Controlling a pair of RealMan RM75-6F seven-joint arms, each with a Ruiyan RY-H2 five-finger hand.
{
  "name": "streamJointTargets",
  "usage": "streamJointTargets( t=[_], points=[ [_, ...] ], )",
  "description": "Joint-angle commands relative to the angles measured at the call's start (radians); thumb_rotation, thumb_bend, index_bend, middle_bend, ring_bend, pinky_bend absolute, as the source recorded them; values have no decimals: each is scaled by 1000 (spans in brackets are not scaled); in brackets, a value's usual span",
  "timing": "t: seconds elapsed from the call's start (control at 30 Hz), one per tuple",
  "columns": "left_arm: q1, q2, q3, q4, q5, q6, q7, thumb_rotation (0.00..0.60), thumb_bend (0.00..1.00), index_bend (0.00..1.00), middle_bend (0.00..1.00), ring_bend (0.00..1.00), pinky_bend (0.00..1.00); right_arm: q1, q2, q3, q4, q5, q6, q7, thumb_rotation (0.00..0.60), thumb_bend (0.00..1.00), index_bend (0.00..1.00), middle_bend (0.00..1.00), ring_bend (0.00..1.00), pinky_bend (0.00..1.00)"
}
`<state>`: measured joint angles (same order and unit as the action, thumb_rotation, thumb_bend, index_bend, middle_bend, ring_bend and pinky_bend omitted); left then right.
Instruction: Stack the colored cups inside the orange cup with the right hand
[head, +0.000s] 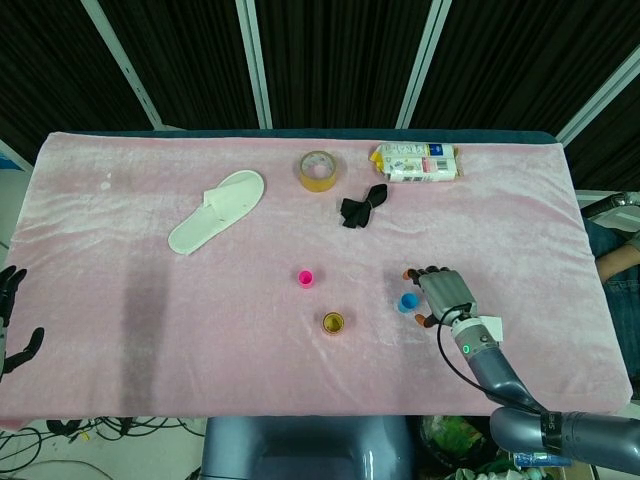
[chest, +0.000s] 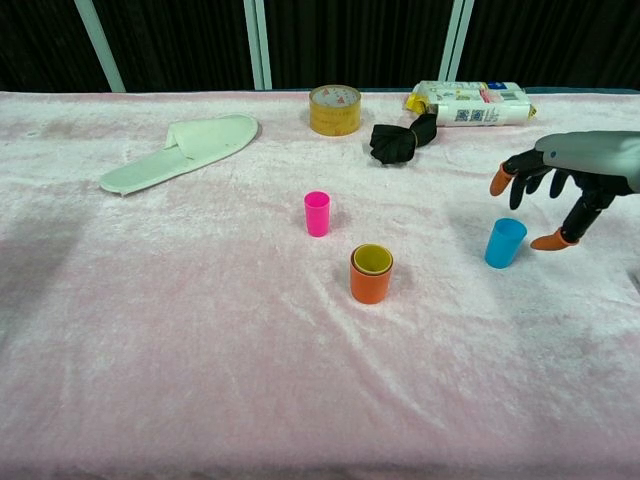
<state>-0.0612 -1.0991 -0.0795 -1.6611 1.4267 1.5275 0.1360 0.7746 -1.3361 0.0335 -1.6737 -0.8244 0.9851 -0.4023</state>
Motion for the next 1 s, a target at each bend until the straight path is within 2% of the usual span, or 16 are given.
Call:
streamJointTargets(
  t=[0.03,0.57,1.0],
  points=[
    [0,0,0,0,0,0,-1,600,342,73,49,0,7,-13,-22,5,26,-23,-1,20,600,171,323,342,214,256],
    [-1,0,-2,1,-3,-2,1,600,341,74,49,0,7,-37,-73,16,93,-60,-24,38,600,240,381,416,221,256],
    [1,0,-5,-1,-8,1,3,600,342,74,49,0,7,-49,-113,44,122,-86,-31,49,600,333,500,474,265,256]
  ],
)
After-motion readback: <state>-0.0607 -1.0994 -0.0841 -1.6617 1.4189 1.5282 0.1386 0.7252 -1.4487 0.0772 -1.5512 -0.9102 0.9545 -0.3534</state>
